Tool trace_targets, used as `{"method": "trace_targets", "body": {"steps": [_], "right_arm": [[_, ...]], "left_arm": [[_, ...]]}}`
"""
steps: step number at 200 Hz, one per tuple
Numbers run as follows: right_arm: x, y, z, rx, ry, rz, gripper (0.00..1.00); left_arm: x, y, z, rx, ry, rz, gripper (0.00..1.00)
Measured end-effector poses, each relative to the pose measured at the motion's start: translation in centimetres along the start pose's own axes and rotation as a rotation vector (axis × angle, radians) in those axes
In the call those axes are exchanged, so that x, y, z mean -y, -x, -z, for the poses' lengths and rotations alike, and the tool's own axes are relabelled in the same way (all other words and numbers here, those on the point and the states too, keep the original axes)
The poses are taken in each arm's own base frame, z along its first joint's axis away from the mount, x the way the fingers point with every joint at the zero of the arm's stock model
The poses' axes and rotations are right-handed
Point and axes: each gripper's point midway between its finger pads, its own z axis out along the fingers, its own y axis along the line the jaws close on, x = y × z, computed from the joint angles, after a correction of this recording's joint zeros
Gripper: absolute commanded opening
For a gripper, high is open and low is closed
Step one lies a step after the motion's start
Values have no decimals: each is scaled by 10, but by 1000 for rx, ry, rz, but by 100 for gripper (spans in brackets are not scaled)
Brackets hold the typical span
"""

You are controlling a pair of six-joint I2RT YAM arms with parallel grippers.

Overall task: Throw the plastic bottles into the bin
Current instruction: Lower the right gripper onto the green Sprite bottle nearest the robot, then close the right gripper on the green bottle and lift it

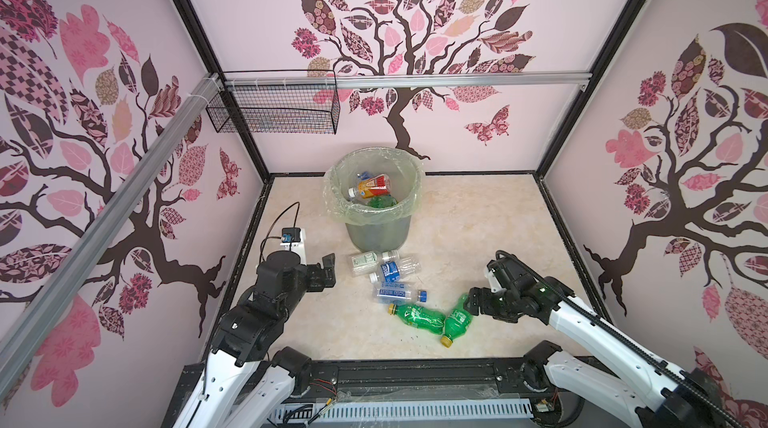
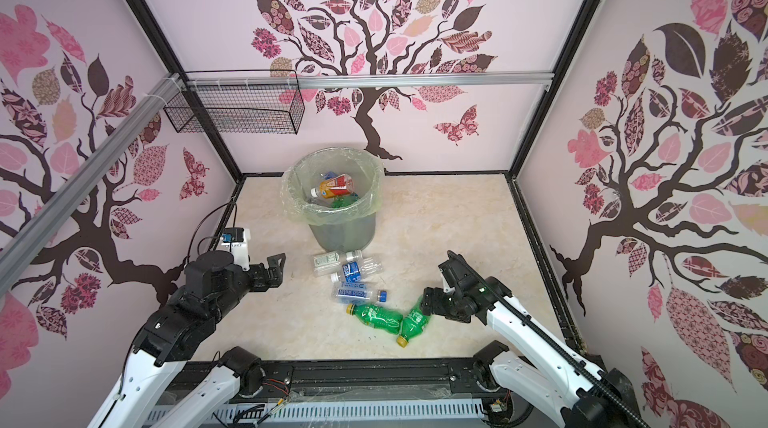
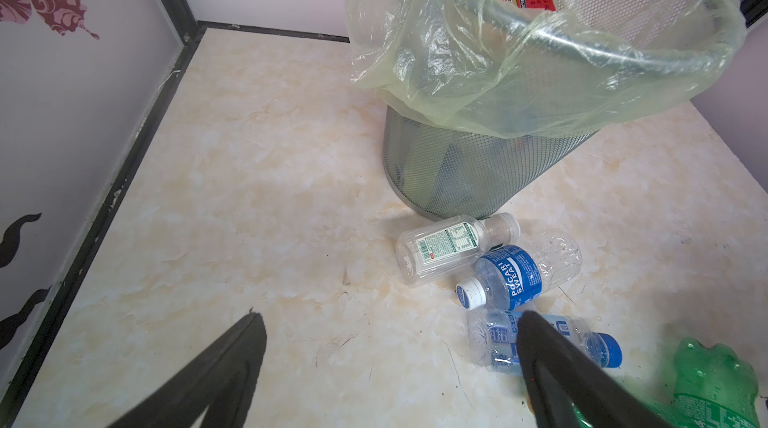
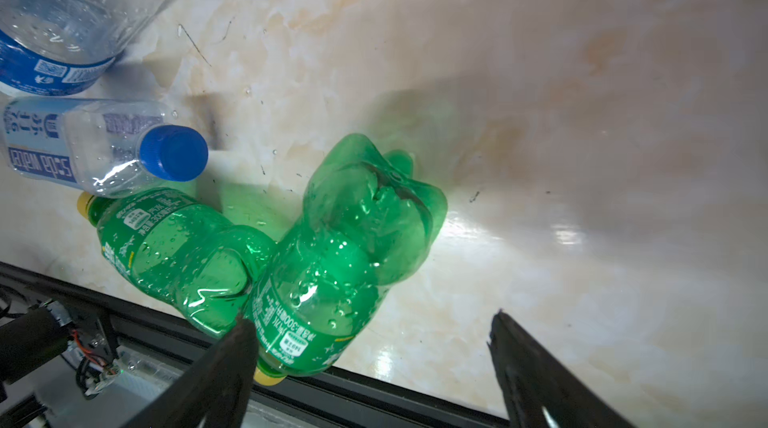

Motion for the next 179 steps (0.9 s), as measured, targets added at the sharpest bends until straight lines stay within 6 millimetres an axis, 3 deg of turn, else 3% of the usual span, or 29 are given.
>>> {"method": "trace_targets", "body": {"steps": [41, 119, 156, 179], "right_arm": [[-4, -11, -24, -51, 44, -35, 91], [-8, -2, -51, -67, 51, -41, 63], [-8, 16, -52, -10, 5, 10, 52], [-9, 36, -44, 56, -50, 61, 51]], "left_arm": [[0, 0, 0, 2, -1, 1, 98], [-2, -4, 0, -13, 10, -4, 98], [-4, -5, 1, -20, 19, -8, 98], [-5, -5, 1, -19, 24, -14, 98]]}}
